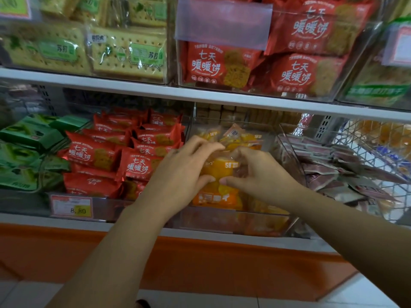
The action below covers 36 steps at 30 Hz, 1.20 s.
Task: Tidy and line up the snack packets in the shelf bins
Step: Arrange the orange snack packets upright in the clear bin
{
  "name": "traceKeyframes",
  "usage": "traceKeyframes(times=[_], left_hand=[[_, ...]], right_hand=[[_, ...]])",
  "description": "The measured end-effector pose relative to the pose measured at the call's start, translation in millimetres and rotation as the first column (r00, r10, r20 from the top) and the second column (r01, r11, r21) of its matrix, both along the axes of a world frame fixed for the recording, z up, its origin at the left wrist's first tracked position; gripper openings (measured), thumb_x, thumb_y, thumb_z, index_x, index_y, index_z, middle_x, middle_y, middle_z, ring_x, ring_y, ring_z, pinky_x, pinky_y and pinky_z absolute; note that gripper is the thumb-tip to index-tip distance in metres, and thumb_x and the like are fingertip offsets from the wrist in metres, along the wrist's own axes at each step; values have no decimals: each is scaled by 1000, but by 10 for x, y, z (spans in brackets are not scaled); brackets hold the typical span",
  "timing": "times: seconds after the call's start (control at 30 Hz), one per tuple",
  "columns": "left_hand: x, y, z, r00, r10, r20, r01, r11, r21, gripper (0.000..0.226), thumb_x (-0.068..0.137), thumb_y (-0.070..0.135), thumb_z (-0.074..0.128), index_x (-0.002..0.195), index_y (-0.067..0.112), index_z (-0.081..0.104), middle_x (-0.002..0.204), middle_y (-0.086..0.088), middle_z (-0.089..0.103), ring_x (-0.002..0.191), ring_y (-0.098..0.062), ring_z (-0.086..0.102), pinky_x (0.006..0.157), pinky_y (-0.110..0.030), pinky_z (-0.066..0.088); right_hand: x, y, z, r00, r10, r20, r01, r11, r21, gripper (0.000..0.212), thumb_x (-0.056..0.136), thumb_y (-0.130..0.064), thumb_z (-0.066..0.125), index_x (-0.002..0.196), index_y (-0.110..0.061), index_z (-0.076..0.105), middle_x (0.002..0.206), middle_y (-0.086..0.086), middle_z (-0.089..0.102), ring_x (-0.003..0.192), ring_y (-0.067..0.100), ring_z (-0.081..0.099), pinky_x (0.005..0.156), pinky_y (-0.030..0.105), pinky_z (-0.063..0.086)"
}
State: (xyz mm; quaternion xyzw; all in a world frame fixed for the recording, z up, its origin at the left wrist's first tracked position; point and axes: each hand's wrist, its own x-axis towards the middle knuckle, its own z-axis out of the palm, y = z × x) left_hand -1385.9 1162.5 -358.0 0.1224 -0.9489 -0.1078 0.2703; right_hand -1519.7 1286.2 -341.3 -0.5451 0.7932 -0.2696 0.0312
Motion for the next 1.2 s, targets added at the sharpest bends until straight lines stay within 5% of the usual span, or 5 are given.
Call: traceKeyframes(times=[0.37, 0.5, 0.67, 0.87, 1.2], left_hand=[[137, 22, -149, 940, 93, 327, -70, 994, -81, 45, 98, 33, 45, 138, 51, 34, 132, 20, 50, 128, -10, 35, 114, -48, 2], [66, 108, -223, 908, 148, 391, -71, 977, -203, 46, 96, 19, 47, 133, 47, 45, 136, 8, 44, 133, -20, 21, 111, -60, -7], [73, 203, -257, 858, 174, 483, -145, 985, -97, 36, 101, 34, 37, 135, 41, 43, 139, 2, 27, 136, -23, 6, 104, -67, -16], [-73, 181, -191, 953, 198, 229, -191, 980, -51, 45, 99, 48, 26, 141, 36, 34, 152, 13, 20, 142, -11, 15, 110, -61, -13], [-112, 277, -231, 897, 165, 411, -171, 985, -23, 38, 100, 43, 25, 135, 37, 38, 143, 7, 31, 127, -15, 35, 111, -60, -10]], right_hand=[[97, 153, -266, 925, 56, -376, -31, 997, 74, 40, 78, -46, 68, 114, -30, 61, 106, -10, 61, 99, 16, 51, 83, 34, 40], [118, 201, -319, 848, 81, -523, -83, 996, 20, 7, 71, -29, 67, 75, -32, 71, 77, -14, 68, 80, 20, 61, 72, 35, 41], [46, 222, -257, 892, 238, -385, -134, 951, 277, 19, 89, -26, 53, 91, -30, 72, 98, -11, 70, 106, 17, 54, 94, 35, 35], [-332, 251, -94, 970, 20, -241, 9, 993, 121, 32, 92, -28, 55, 123, -28, 60, 119, -6, 64, 112, 18, 54, 95, 41, 44], [-348, 129, -148, 960, 140, -243, -83, 969, 231, 6, 82, -28, 67, 78, -31, 64, 84, -14, 63, 93, 7, 43, 87, 31, 42]])
